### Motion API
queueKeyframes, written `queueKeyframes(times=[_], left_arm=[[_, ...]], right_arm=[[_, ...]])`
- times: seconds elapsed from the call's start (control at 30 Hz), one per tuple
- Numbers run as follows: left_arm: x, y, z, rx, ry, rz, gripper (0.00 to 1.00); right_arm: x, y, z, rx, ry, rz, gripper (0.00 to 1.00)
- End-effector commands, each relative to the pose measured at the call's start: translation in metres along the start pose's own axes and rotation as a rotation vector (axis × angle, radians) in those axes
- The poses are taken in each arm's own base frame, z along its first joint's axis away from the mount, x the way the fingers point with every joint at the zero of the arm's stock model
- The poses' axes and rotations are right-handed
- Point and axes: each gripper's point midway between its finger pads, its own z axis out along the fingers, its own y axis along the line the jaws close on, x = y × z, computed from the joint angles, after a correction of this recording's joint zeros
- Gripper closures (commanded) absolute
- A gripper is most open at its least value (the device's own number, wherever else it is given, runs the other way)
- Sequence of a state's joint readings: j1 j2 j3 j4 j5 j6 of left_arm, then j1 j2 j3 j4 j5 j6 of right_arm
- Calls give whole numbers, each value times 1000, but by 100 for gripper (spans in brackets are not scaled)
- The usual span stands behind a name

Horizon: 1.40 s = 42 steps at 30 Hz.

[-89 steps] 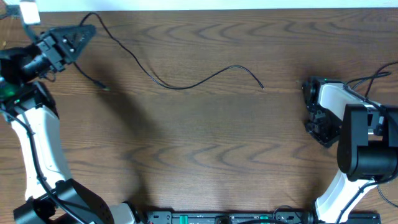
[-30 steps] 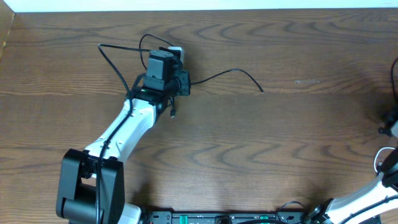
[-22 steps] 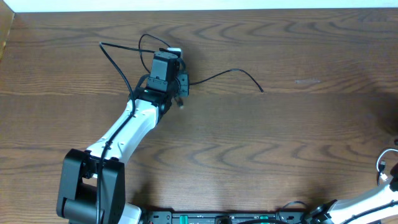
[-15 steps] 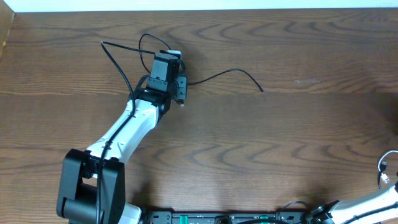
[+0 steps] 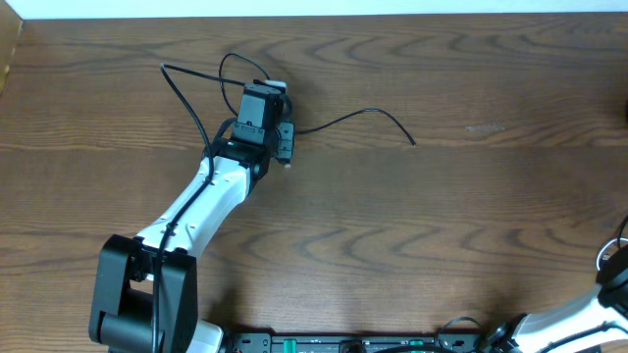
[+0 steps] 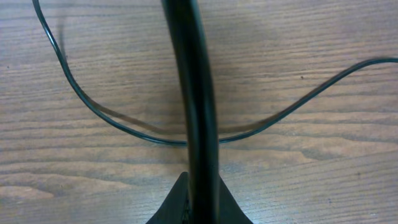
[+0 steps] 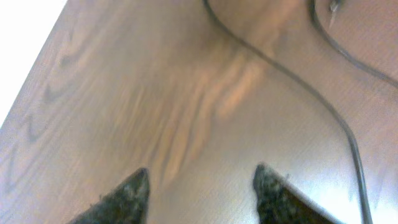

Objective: Untangle cables

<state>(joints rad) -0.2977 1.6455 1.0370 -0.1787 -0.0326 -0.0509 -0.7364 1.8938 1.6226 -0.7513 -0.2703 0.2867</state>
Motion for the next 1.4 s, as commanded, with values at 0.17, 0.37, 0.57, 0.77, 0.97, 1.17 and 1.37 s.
queueKeyframes(times=[0.17, 0.37, 0.57, 0.77, 0.97, 1.17, 1.37], left_arm=[[28, 2, -3, -9, 120, 23, 93], [35, -6, -5, 41, 150, 21, 93], [36, -10, -5, 62, 153, 20, 92], [40, -9, -6, 61, 171, 28, 93], [42, -9, -6, 61, 178, 36, 93], [42, -9, -6, 61, 178, 36, 93], [42, -9, -6, 61, 178, 36, 93]], right_arm=[[88, -36, -66, 370, 221, 280, 87], [110, -36, -116, 357, 108, 308, 80], [170, -74, -139, 487, 13, 525, 64], [218, -130, -153, 700, -165, 820, 56], [230, -176, -155, 853, -303, 860, 80], [246, -205, -135, 889, -327, 921, 91], [251, -226, -118, 905, -337, 916, 99]])
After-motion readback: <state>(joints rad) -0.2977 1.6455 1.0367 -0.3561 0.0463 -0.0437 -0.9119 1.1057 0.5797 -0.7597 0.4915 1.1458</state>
